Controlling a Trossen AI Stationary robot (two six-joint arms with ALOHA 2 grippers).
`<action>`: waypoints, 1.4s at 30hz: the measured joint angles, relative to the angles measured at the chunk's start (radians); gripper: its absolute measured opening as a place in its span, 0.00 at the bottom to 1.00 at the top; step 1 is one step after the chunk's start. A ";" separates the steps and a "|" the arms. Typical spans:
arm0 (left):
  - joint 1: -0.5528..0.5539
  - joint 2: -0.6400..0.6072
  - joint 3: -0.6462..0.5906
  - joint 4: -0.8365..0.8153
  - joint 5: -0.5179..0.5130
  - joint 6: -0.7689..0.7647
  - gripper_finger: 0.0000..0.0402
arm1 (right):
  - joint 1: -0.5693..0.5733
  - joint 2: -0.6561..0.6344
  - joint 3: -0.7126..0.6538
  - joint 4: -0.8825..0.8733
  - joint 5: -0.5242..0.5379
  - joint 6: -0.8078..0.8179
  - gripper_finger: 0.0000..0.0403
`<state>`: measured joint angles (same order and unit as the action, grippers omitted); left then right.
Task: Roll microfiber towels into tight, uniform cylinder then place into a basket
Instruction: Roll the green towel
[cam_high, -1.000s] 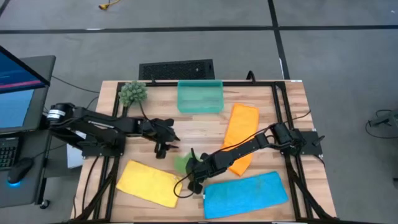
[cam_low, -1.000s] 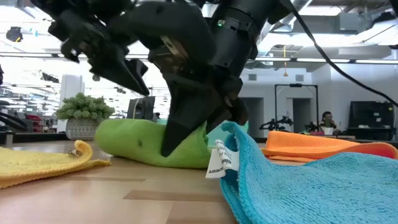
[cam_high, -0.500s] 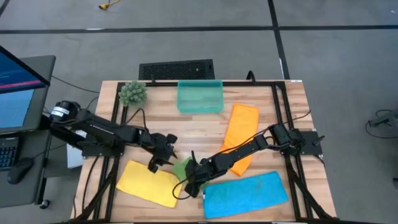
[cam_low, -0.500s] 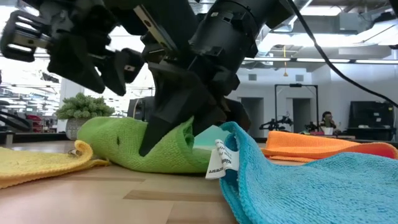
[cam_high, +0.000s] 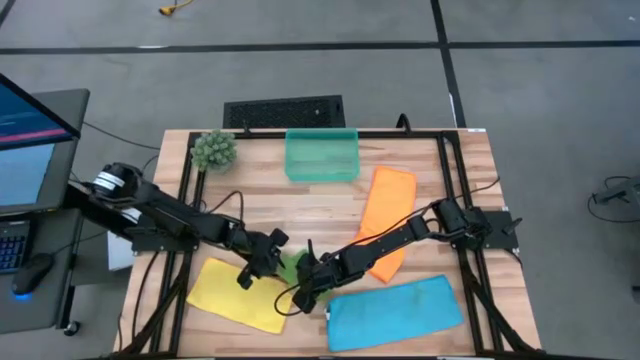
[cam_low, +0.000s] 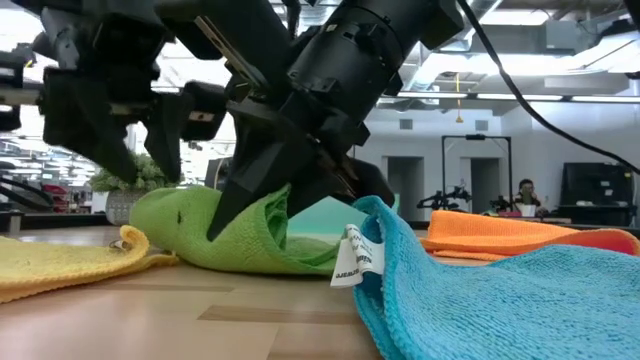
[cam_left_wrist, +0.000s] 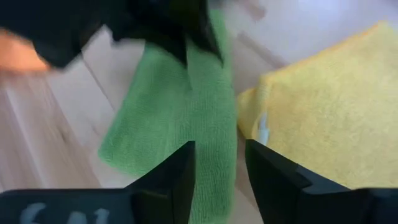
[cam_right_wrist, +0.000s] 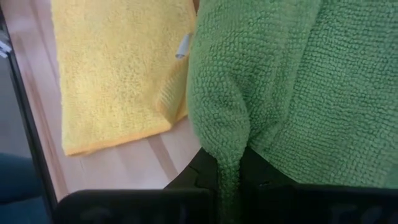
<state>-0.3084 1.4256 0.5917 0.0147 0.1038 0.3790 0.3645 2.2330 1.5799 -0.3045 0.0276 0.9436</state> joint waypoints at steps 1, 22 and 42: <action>0.000 0.006 -0.001 -0.009 -0.010 -0.009 0.35 | 0.000 0.000 0.000 0.003 0.000 0.000 0.09; -0.032 0.131 0.000 0.073 -0.098 0.103 0.54 | -0.035 0.000 0.001 0.039 -0.002 0.029 0.09; -0.026 0.191 0.000 0.187 -0.121 0.212 0.38 | -0.031 -0.002 0.003 0.029 -0.035 -0.117 0.10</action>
<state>-0.3344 1.6169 0.5919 0.2012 -0.0177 0.5912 0.3340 2.2307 1.5826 -0.2756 -0.0078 0.8261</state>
